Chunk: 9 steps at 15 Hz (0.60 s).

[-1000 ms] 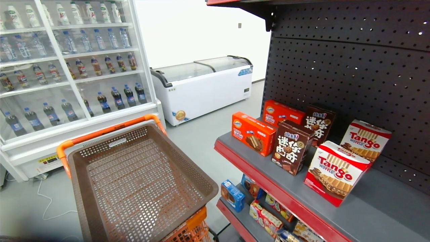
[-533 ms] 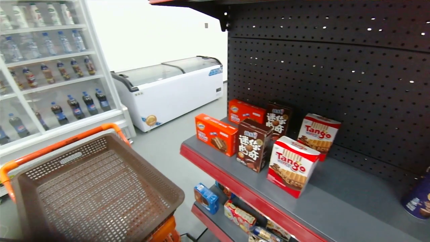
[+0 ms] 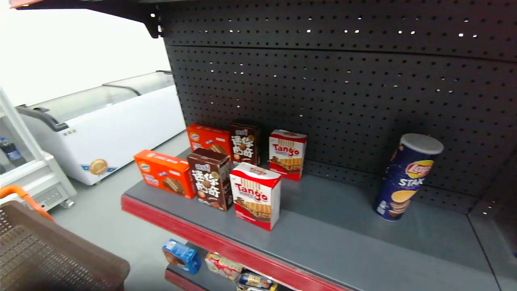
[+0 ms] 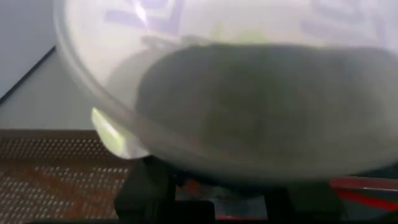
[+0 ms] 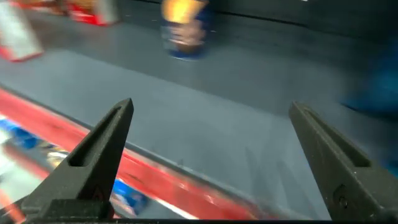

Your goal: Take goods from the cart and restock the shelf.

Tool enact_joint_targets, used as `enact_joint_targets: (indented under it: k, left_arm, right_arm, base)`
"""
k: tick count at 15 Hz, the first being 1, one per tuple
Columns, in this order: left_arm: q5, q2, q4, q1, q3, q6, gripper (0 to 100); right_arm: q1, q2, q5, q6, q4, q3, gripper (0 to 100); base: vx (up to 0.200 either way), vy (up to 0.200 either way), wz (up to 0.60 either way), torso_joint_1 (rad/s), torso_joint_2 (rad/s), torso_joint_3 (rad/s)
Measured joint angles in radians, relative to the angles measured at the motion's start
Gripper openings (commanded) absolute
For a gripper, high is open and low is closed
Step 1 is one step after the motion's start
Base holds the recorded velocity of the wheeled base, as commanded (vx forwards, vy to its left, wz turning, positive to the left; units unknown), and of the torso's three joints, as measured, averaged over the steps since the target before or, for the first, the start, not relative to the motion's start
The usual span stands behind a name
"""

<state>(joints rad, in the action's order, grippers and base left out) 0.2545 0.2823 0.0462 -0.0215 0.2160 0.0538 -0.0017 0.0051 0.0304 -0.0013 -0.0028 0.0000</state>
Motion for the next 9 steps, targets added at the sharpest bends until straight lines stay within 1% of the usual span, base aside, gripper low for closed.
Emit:
enact_joint_targets:
  k: [7, 9]
  left_arm:
    - [0.0, -0.004, 0.0, 0.0, 0.001, 0.0, 0]
    - [0.0, -0.004, 0.0, 0.0, 0.002, 0.0, 0]
  right_arm:
    - [0.0, 0.0, 0.0, 0.0, 0.0, 0.0, 100]
    - [0.0, 0.0, 0.0, 0.0, 0.0, 0.0, 100]
  base:
    - [0.0, 0.0, -0.6, 0.004, 0.0, 0.0]
    - [0.0, 0.0, 0.0, 0.0, 0.0, 0.0]
